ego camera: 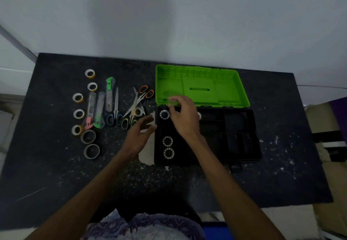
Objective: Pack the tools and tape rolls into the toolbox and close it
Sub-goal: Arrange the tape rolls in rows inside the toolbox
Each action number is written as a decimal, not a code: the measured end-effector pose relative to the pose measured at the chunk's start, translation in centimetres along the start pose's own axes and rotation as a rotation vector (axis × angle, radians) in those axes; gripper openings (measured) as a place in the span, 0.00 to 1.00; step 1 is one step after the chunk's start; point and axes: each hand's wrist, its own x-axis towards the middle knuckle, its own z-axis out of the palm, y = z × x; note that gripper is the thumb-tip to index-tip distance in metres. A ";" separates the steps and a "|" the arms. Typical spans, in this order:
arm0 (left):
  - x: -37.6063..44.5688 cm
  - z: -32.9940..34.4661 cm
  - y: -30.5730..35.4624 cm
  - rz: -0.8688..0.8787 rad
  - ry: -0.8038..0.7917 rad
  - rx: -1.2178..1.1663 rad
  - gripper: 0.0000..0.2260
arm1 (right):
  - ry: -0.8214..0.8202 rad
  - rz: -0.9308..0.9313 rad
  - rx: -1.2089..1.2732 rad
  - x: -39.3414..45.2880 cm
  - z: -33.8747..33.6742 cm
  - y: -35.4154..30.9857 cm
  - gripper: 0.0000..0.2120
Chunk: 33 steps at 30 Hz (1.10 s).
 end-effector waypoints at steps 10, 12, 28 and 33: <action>2.1 -6.4 -1.5 0.069 0.179 0.362 0.10 | -0.055 -0.154 -0.304 2.6 6.8 -0.7 0.20; 2.8 -6.8 -1.2 0.119 0.203 0.467 0.13 | -0.041 -0.165 -0.303 2.4 6.9 -0.5 0.19; 6.4 -4.6 -0.5 0.223 0.202 1.179 0.18 | -0.026 -0.153 -0.285 2.3 7.1 -0.6 0.17; 4.5 -4.2 0.4 0.198 0.421 0.628 0.15 | -0.112 -0.111 -0.087 2.3 6.2 -0.6 0.19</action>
